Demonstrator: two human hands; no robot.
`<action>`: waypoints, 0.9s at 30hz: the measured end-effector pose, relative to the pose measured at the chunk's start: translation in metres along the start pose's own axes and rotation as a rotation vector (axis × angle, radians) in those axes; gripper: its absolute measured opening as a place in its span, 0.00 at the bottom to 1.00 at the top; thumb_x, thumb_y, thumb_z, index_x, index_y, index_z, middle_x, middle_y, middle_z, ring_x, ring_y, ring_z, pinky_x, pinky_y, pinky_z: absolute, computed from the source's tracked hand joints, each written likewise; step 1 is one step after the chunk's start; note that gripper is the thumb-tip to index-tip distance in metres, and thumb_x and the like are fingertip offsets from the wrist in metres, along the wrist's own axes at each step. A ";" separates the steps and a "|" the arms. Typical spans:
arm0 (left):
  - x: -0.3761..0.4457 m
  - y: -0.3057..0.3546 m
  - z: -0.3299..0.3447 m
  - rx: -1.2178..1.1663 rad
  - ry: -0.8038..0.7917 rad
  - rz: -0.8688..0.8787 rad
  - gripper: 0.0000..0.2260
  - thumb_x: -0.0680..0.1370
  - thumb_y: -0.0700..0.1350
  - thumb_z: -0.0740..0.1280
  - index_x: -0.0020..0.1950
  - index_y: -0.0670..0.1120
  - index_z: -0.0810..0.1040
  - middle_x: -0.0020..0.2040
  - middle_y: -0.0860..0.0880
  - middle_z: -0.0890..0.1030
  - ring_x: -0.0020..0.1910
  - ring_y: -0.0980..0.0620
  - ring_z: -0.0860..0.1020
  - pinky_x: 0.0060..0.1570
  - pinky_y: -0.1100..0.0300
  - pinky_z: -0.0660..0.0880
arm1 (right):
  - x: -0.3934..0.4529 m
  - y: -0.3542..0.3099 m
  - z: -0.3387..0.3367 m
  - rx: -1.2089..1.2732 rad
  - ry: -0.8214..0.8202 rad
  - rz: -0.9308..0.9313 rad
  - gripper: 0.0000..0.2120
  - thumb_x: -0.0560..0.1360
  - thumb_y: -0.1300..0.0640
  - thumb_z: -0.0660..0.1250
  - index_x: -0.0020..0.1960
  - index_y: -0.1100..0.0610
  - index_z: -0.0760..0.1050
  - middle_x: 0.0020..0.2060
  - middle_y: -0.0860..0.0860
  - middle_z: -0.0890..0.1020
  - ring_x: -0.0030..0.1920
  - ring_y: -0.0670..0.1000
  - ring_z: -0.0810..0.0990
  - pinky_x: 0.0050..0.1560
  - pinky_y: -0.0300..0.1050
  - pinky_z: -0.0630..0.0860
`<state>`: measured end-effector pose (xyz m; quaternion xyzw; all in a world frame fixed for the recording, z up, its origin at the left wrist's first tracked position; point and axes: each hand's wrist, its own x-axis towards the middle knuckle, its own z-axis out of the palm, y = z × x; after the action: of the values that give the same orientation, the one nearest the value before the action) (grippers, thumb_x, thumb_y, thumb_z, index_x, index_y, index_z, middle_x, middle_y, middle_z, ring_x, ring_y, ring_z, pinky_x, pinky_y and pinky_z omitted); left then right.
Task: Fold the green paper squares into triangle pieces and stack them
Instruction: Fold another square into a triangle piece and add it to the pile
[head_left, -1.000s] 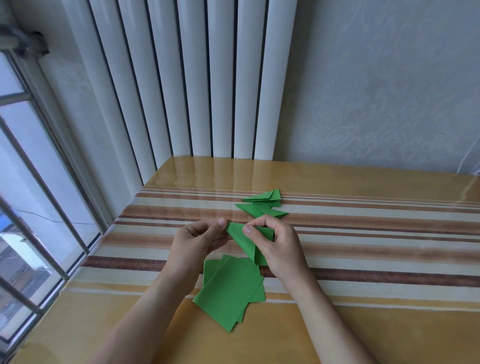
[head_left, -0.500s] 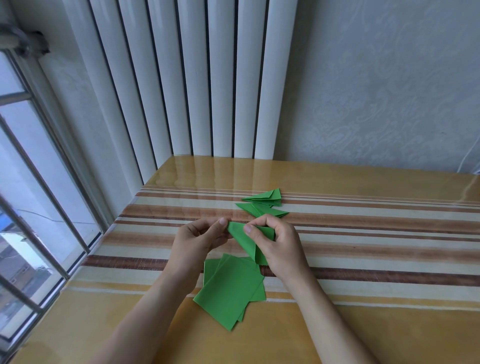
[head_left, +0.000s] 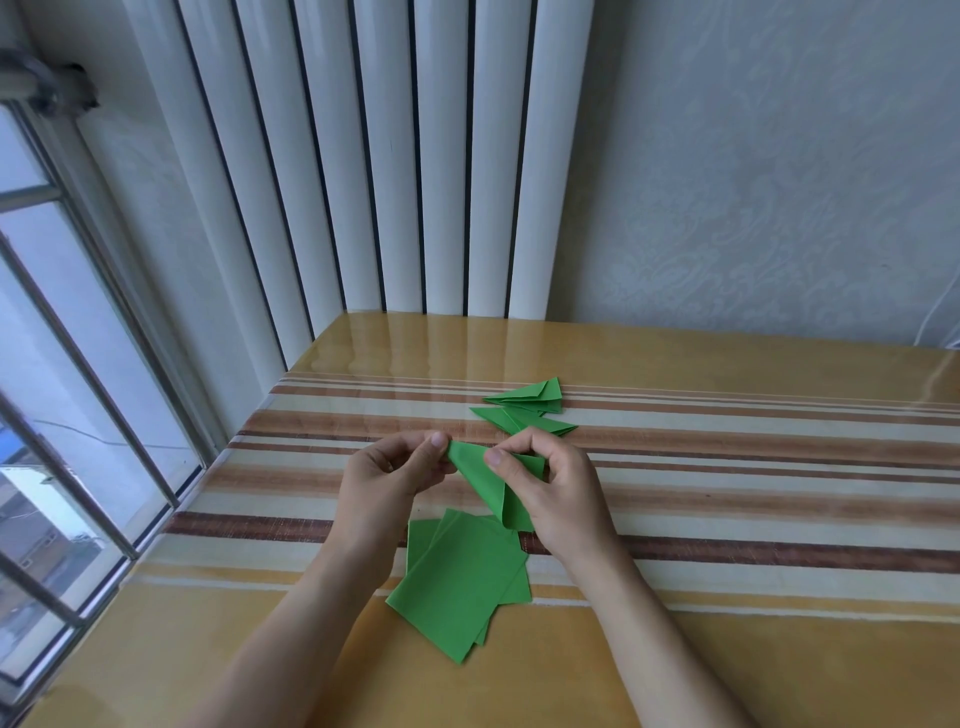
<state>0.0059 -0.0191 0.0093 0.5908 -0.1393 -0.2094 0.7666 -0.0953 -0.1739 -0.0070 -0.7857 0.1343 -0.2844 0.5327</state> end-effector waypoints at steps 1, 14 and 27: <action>0.000 0.000 0.000 0.000 0.002 0.002 0.06 0.73 0.45 0.74 0.45 0.43 0.87 0.43 0.42 0.88 0.44 0.49 0.86 0.47 0.63 0.82 | 0.000 0.000 0.000 0.002 -0.001 -0.004 0.05 0.80 0.53 0.73 0.46 0.52 0.82 0.42 0.45 0.85 0.49 0.46 0.83 0.55 0.49 0.79; 0.000 -0.001 0.000 -0.027 -0.147 -0.094 0.18 0.71 0.48 0.76 0.52 0.35 0.84 0.46 0.41 0.86 0.45 0.49 0.84 0.47 0.65 0.82 | 0.000 -0.001 -0.001 0.031 0.015 0.030 0.07 0.80 0.52 0.73 0.45 0.53 0.82 0.41 0.47 0.84 0.47 0.46 0.82 0.54 0.48 0.79; -0.001 0.000 0.001 -0.068 -0.081 -0.147 0.04 0.77 0.40 0.73 0.44 0.40 0.84 0.37 0.46 0.85 0.36 0.56 0.83 0.41 0.68 0.81 | -0.001 -0.003 0.000 0.036 -0.028 0.060 0.05 0.80 0.52 0.73 0.46 0.53 0.82 0.44 0.48 0.85 0.50 0.47 0.83 0.56 0.47 0.78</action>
<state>0.0043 -0.0195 0.0098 0.5643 -0.1194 -0.2934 0.7624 -0.0963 -0.1727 -0.0044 -0.7755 0.1454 -0.2595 0.5568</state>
